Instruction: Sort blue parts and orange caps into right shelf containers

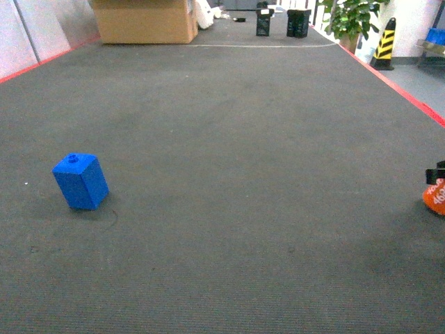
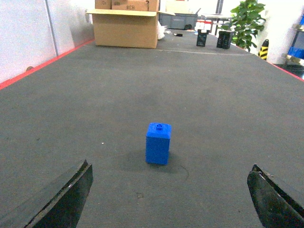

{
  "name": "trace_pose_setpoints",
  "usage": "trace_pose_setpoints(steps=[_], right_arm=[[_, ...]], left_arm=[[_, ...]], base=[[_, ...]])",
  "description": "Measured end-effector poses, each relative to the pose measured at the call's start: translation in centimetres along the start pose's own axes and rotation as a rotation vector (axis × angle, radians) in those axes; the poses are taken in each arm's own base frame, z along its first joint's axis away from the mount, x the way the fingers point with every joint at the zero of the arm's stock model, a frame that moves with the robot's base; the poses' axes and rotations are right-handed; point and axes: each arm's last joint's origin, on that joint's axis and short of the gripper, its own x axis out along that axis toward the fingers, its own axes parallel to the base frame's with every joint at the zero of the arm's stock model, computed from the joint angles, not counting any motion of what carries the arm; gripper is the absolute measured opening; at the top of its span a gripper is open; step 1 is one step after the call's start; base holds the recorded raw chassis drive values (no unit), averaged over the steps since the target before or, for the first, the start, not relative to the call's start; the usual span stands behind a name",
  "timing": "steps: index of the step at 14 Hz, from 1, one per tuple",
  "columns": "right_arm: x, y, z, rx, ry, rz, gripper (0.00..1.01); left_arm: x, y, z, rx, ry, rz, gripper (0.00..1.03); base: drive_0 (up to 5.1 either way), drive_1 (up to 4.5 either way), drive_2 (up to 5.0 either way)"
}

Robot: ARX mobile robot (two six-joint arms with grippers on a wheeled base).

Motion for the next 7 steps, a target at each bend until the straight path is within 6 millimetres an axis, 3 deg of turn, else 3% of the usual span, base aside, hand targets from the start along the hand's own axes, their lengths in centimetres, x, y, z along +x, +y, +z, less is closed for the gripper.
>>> trace_pose_setpoints(steps=[3,6,7], right_arm=[[-7.0,-0.1,2.1,0.016,-0.162,0.054,0.45],[-14.3,-0.9,-0.2,0.019,-0.21,-0.006,0.45],[-15.3,-1.0,-0.2,0.017,-0.242,-0.021,0.45]], left_arm=[[0.0,0.0,0.0,0.0,0.0,0.0,0.98],[0.0,0.0,0.0,0.0,0.0,0.0,0.98],[0.0,0.0,0.0,0.0,0.0,0.0,0.98]], base=[[0.0,0.0,0.0],[0.0,0.0,0.0],[0.0,0.0,0.0]])
